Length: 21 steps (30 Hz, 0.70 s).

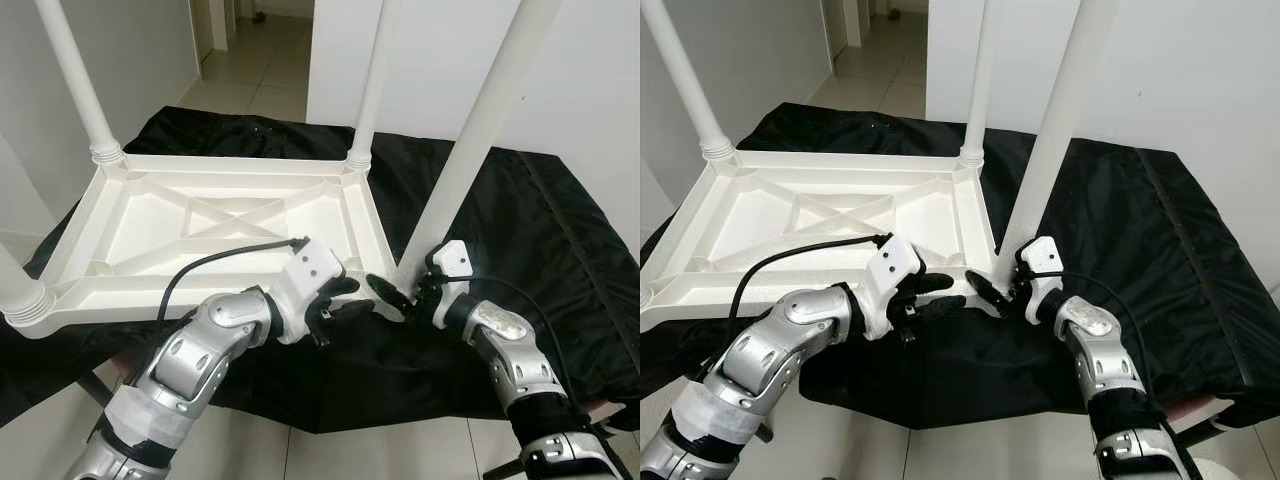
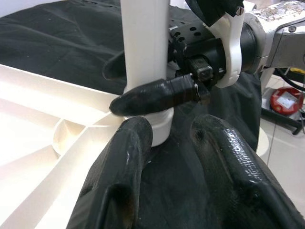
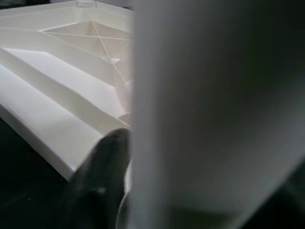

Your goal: Building children table

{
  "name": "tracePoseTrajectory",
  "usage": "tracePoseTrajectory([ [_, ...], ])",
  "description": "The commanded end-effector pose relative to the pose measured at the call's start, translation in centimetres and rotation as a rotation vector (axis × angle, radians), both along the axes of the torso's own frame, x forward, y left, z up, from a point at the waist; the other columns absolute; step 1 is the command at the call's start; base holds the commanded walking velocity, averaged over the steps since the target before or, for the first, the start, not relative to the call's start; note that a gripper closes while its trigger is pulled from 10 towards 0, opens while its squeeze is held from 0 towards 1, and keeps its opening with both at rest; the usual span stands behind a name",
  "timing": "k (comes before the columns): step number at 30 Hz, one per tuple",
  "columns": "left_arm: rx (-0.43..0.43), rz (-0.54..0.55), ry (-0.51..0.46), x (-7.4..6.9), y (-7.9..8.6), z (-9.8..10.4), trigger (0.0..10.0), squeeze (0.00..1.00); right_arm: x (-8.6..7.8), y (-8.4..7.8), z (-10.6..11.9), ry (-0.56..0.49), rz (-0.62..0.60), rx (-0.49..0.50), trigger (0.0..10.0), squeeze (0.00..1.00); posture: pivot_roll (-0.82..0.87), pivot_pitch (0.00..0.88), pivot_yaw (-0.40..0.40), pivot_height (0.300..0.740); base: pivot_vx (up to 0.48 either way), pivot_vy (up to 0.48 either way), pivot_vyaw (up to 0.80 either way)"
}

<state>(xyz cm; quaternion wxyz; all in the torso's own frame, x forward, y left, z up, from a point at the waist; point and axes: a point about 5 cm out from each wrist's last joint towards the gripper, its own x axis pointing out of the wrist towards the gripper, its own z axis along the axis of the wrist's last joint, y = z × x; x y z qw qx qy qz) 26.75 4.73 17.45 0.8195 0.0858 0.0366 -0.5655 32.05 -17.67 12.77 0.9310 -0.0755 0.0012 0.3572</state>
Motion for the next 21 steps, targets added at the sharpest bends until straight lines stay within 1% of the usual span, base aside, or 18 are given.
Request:
tracePoseTrajectory([
  [1,-0.007,0.007,-0.001,0.23,-0.09,0.11,10.0,0.0,-0.23,0.24,-0.75,0.034,0.027,-0.014,0.0,0.0,0.07,0.0,-0.053,0.74,0.0,0.0,0.0],
  [2,-0.027,0.028,-0.002,0.41,-0.23,0.28,10.0,0.0,-0.26,0.22,-0.86,0.039,0.031,-0.011,0.0,0.0,0.07,0.0,-0.055,0.74,0.0,0.0,0.0],
  [8,-0.044,0.036,-0.004,0.38,-0.47,0.42,10.0,0.0,-0.39,0.12,-1.08,0.047,0.025,-0.001,0.0,0.0,0.06,0.0,-0.056,0.74,0.0,0.0,0.0],
  [9,-0.04,0.036,-0.005,0.34,-0.48,0.33,10.0,0.0,-0.47,0.1,-1.14,0.051,0.018,0.009,10.0,0.0,0.06,0.0,-0.056,0.74,0.0,0.0,0.0],
  [10,-0.04,0.036,-0.005,0.34,-0.48,0.33,10.0,0.0,-0.47,0.1,-1.14,0.051,0.018,0.009,10.0,0.0,0.06,0.0,-0.056,0.74,0.0,0.0,0.0],
  [12,-0.033,0.038,-0.007,0.34,-0.36,0.22,10.0,0.0,-0.81,0.04,-0.99,0.047,-0.006,0.047,10.0,0.0,0.06,0.003,-0.055,0.74,0.0,0.0,0.0],
  [17,-0.029,0.042,-0.007,0.44,-0.21,0.22,10.0,0.0,-0.97,0.13,-0.73,0.039,-0.026,0.075,10.0,0.0,0.06,0.008,-0.054,0.74,0.0,0.0,0.0],
  [18,-0.027,0.046,-0.009,0.54,-0.09,0.23,10.0,0.0,-1.02,0.29,-0.49,0.022,-0.052,0.08,10.0,0.0,0.06,0.01,-0.054,0.74,0.0,0.0,0.0],
  [19,-0.027,0.046,-0.009,0.54,-0.09,0.23,10.0,0.0,-1.02,0.29,-0.49,0.022,-0.052,0.08,10.0,0.0,0.06,0.01,-0.054,0.74,0.0,0.0,0.0],
  [20,-0.026,0.049,-0.01,0.61,-0.03,0.24,10.0,0.0,-1.01,0.42,-0.25,0.01,-0.096,0.092,10.0,0.0,0.05,0.013,-0.055,0.74,0.0,0.0,0.0],
  [21,-0.026,0.049,-0.01,0.61,-0.03,0.24,10.0,0.0,-1.01,0.42,-0.25,0.01,-0.096,0.092,10.0,0.0,0.05,0.013,-0.055,0.74,0.0,0.0,0.0],
])
